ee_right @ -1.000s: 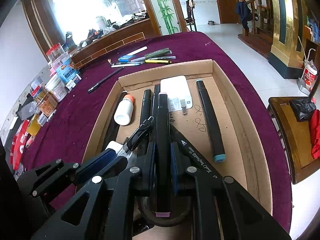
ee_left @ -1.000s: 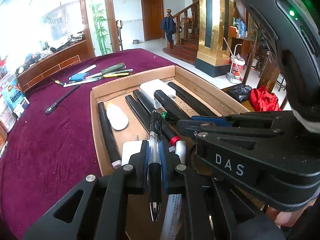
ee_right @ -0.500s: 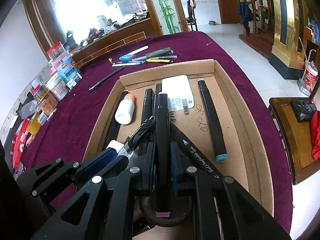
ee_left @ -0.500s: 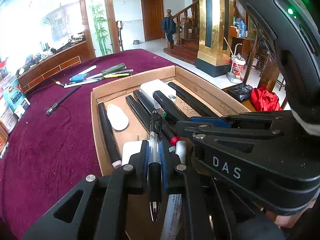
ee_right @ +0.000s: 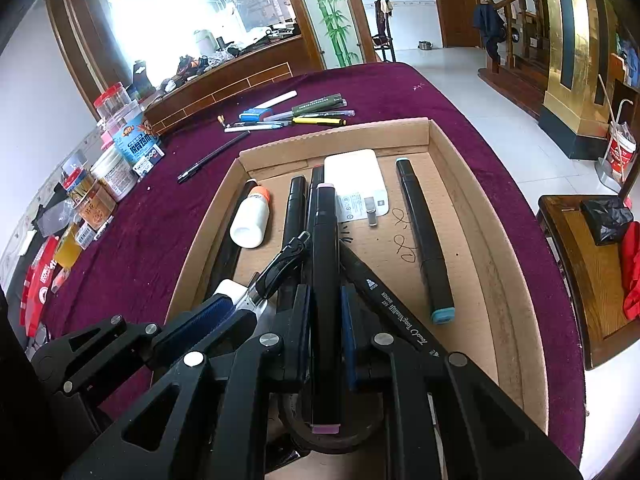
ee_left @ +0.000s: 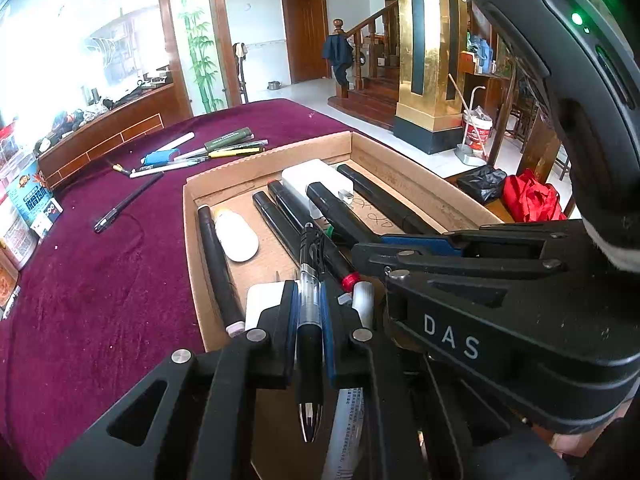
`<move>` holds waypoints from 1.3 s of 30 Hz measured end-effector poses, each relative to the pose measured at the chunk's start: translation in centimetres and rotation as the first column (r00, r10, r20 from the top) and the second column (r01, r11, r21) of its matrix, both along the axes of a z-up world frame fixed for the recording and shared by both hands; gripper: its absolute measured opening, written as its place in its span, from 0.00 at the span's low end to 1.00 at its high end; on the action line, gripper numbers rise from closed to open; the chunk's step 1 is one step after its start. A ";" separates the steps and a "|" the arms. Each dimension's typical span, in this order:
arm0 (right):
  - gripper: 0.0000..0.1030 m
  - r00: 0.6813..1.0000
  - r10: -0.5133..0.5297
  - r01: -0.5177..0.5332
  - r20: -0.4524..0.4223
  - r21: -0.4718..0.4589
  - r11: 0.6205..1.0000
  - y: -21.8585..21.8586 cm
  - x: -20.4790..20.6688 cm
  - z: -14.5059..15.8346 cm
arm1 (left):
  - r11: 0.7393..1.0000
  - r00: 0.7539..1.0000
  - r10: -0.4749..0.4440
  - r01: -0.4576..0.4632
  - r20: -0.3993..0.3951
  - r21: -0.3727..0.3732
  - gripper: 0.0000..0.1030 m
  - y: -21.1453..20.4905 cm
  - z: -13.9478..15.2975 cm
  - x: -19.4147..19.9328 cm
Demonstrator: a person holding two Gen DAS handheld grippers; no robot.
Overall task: Organize rigid objects
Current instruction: 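Hold the pen and marker just above the tray contents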
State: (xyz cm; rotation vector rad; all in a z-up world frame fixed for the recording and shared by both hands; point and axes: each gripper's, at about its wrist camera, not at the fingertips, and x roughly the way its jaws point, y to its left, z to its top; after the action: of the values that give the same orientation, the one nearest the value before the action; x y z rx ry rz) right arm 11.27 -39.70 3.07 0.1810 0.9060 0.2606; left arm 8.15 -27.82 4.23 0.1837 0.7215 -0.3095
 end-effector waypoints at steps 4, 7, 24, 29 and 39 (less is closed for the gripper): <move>0.12 1.000 0.000 0.000 0.000 0.000 1.000 0.0 0.0 0.0 | 1.000 1.000 0.000 0.000 0.002 0.003 0.08 0.0 0.1 0.0; 0.12 1.000 0.000 0.000 0.000 0.000 1.000 0.0 0.0 0.0 | 1.000 1.000 0.001 -0.001 0.007 0.009 0.08 0.0 0.1 0.0; 0.12 1.000 -0.001 0.001 0.000 -0.002 1.000 0.0 0.0 0.0 | 0.999 0.999 0.001 -0.002 0.033 0.035 0.08 -0.1 0.2 -0.5; 0.12 1.000 0.000 0.000 0.000 -0.003 1.000 0.1 0.0 0.0 | 0.999 0.999 0.001 -0.003 0.042 0.043 0.08 -0.2 0.2 -0.6; 0.12 1.000 0.000 0.000 0.000 -0.003 1.000 0.1 0.0 0.0 | 0.998 0.998 0.002 -0.005 0.059 0.061 0.08 -0.4 0.2 -0.8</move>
State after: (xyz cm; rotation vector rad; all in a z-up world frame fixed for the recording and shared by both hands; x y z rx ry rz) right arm 11.30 -39.60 3.05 0.1779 0.9064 0.2590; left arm 7.39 -28.22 4.43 0.2492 0.6729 -0.2777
